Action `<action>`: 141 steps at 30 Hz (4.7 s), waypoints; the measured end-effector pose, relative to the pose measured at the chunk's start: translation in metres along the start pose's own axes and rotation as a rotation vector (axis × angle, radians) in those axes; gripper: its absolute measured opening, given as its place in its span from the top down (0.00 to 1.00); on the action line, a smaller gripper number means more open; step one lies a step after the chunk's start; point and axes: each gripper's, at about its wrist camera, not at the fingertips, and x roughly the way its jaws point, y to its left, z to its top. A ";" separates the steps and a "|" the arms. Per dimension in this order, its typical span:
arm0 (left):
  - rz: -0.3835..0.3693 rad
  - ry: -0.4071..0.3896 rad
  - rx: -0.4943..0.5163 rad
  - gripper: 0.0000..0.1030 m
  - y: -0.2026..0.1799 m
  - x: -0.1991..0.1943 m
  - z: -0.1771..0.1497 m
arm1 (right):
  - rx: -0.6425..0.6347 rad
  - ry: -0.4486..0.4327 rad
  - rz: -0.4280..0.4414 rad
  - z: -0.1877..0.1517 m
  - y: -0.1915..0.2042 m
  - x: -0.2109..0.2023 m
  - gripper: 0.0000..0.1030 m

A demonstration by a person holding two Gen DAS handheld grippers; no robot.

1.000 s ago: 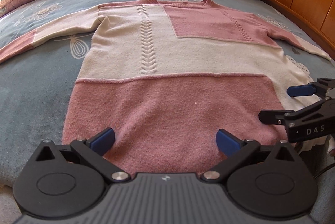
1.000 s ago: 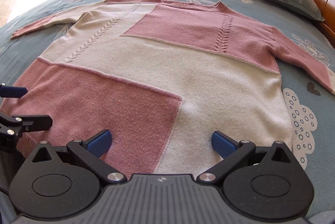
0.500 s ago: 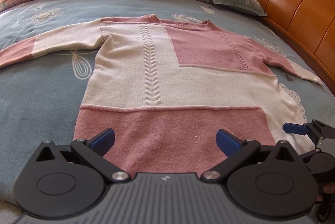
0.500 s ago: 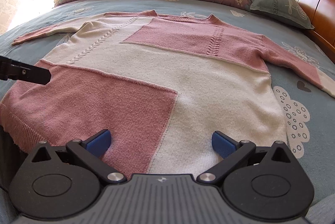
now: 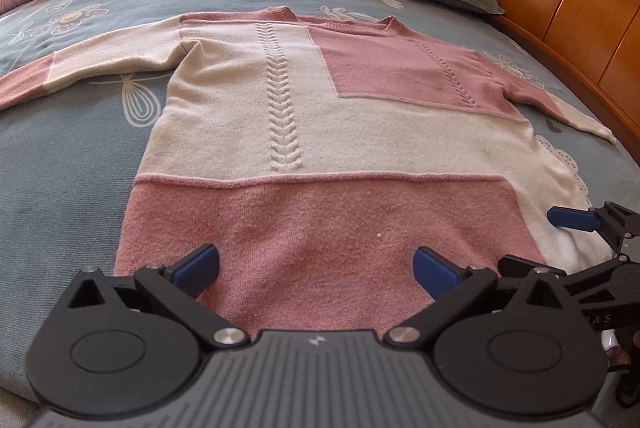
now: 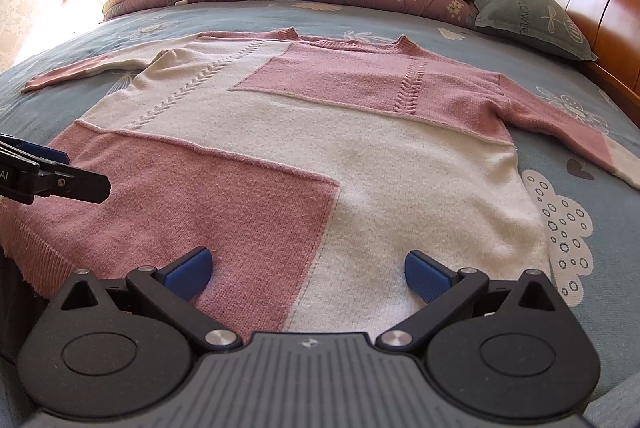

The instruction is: Fold clothes

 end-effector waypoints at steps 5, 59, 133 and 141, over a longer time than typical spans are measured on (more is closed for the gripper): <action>0.011 0.031 -0.002 0.01 -0.002 0.000 0.002 | 0.000 0.008 -0.002 0.001 0.000 0.000 0.00; -0.029 0.048 -0.313 0.01 0.032 0.004 0.022 | 0.203 0.074 -0.156 0.126 -0.098 0.132 0.00; -0.584 0.424 0.076 0.01 -0.246 0.299 0.284 | -0.115 0.224 0.037 0.054 -0.049 0.038 0.00; -0.545 0.352 0.062 0.01 -0.255 0.321 0.300 | -0.114 0.224 0.041 0.054 -0.049 0.039 0.00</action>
